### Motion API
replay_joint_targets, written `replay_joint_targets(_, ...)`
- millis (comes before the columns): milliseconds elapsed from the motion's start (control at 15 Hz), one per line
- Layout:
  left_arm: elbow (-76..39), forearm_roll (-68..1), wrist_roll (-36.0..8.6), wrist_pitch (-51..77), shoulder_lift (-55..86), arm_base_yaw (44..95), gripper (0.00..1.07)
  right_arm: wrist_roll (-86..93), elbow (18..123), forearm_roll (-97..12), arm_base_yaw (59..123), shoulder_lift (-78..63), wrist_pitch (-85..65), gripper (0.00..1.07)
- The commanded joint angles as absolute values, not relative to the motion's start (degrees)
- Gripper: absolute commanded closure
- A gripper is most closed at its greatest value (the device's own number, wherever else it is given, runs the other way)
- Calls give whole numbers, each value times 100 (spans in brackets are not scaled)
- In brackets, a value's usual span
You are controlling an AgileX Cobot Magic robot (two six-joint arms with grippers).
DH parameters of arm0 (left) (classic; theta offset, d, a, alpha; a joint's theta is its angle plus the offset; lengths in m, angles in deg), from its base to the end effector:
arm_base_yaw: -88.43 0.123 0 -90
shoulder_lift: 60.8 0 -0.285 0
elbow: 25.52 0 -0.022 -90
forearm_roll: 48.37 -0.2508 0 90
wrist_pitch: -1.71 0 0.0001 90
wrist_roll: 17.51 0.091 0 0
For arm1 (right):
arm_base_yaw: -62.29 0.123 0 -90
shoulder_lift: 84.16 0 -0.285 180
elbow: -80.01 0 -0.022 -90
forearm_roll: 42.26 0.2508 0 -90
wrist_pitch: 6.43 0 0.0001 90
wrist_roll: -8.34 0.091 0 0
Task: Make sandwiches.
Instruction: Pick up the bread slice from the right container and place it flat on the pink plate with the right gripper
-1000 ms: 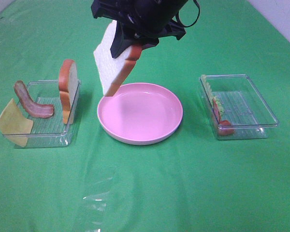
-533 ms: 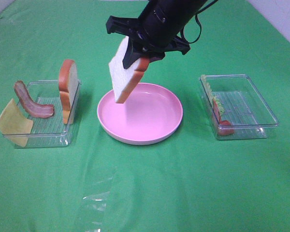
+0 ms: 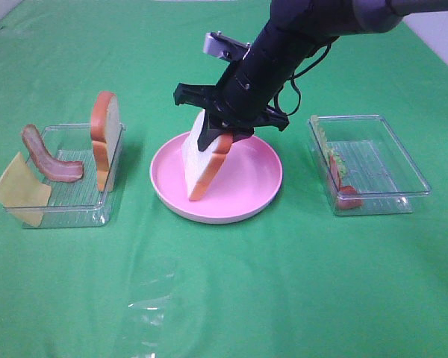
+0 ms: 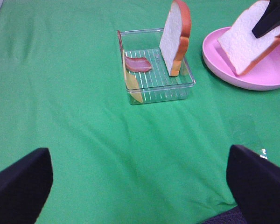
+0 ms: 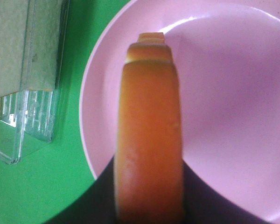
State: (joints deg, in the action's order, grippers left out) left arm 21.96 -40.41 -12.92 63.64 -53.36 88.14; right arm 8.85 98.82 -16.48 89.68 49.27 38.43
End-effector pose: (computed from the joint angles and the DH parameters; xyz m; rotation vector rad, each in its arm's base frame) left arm -0.0094 -0.0111 0.2815 0.0967 2.0314 -0.1188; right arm 0.4023 0.2399 0.1660 -0.2882 2.8058 0.6397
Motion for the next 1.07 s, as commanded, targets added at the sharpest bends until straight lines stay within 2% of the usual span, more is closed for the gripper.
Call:
replay_joint_targets(67, 2202, -4018, -1298, 6347, -5382, 8826, 14, 834, 9899, -1631, 8956, 4985, 3677, 104)
replay_joint_targets(267, 2202, -4018, -1298, 6347, -5382, 8826, 14, 834, 9899, -1653, 8956, 4985, 3683, 101)
replay_joint_targets(333, 2202, -4018, -1298, 6347, -5382, 8826, 14, 834, 9899, -1699, 8956, 4985, 3683, 95)
replay_joint_targets(400, 2202, -4018, -1298, 6347, -5382, 8826, 14, 799, 9899, -1791, 8956, 4985, 3688, 82)
replay_joint_targets(600, 2202, -4018, -1298, 6347, -5382, 8826, 14, 639, 9899, -2066, 8956, 4985, 3860, 18)
replay_joint_targets(667, 2202, -4018, -1298, 6347, -5382, 8826, 14, 479, 9899, -2118, 8956, 4985, 3969, 8)
replay_joint_targets(933, 2202, -4018, -1298, 6347, -5382, 8826, 14, 404, 9945, -2433, 8956, 4973, 4307, 8)
replay_joint_targets(1067, 2202, -4018, -1298, 6347, -5382, 8826, 14, 479, 10615, -3172, 8956, 4968, 5304, 8)
